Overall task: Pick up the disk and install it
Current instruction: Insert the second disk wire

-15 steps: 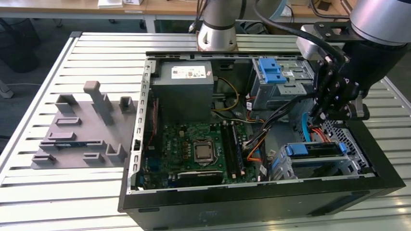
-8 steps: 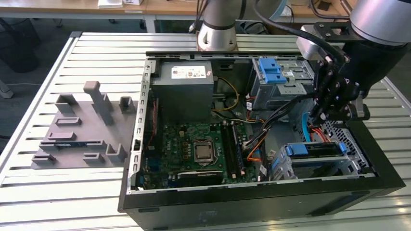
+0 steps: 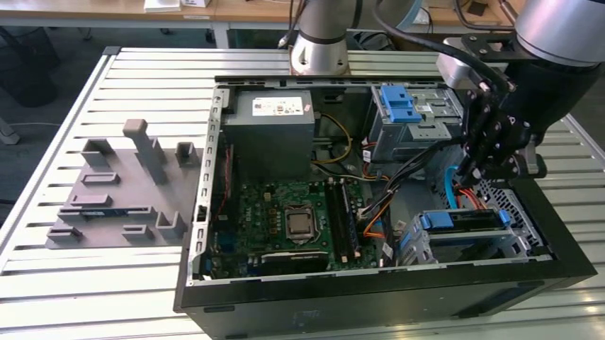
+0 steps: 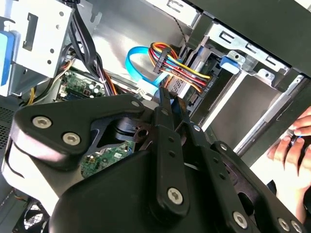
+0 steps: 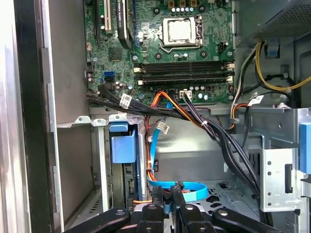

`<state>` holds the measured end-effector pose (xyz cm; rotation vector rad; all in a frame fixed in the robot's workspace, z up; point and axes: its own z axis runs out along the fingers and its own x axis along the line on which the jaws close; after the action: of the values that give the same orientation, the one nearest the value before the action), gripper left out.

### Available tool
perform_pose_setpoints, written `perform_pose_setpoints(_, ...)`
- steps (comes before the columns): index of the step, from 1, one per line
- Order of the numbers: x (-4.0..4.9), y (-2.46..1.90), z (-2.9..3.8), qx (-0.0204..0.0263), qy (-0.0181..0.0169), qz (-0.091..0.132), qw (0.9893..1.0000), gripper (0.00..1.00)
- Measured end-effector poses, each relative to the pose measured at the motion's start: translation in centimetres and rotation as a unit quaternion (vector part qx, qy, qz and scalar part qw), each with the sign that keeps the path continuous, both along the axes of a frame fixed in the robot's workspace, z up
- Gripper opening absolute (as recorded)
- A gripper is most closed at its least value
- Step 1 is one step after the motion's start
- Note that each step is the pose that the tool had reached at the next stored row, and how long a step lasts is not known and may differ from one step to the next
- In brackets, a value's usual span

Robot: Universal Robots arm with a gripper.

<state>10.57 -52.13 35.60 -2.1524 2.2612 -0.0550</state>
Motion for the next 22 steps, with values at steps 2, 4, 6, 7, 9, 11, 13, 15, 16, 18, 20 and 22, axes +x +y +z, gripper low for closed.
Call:
perform_pose_setpoints(2, 0.00, 0.00, 0.00, -0.0028, 0.0000, 0.000, 1.0000, 0.20)
perform_pose_setpoints(4, 0.00, 0.00, -0.01, -0.0062, 0.0000, 0.000, 1.0000, 0.20)
perform_pose_setpoints(6, 0.00, 0.01, -0.01, -0.0102, 0.0000, 0.000, 0.9999, 0.20)
perform_pose_setpoints(7, 0.00, 0.01, -0.02, -0.0123, 0.0000, 0.000, 0.9999, 0.21)
perform_pose_setpoints(9, 0.00, 0.00, -0.04, -0.0166, 0.0000, 0.000, 0.9999, 0.27)
perform_pose_setpoints(11, 0.00, 0.00, -0.06, -0.0210, 0.0000, 0.000, 0.9998, 0.27)
perform_pose_setpoints(13, 0.00, 0.00, -0.09, -0.0258, 0.0000, 0.000, 0.9997, 0.27)
perform_pose_setpoints(15, 0.00, 0.00, -0.13, -0.0303, 0.0000, 0.000, 0.9995, 0.27)
perform_pose_setpoints(16, 0.00, 0.00, -0.16, -0.0319, 0.0000, 0.000, 0.9995, 0.26)
perform_pose_setpoints(18, 0.00, 0.00, -0.22, -0.0332, 0.0000, 0.000, 0.9994, 0.19)
perform_pose_setpoints(20, 0.00, 0.00, -0.32, -0.0331, 0.0000, 0.000, 0.9995, 0.16)
perform_pose_setpoints(22, 0.00, -0.03, -0.40, -0.0304, -0.0001, 0.000, 0.9995, 0.16)
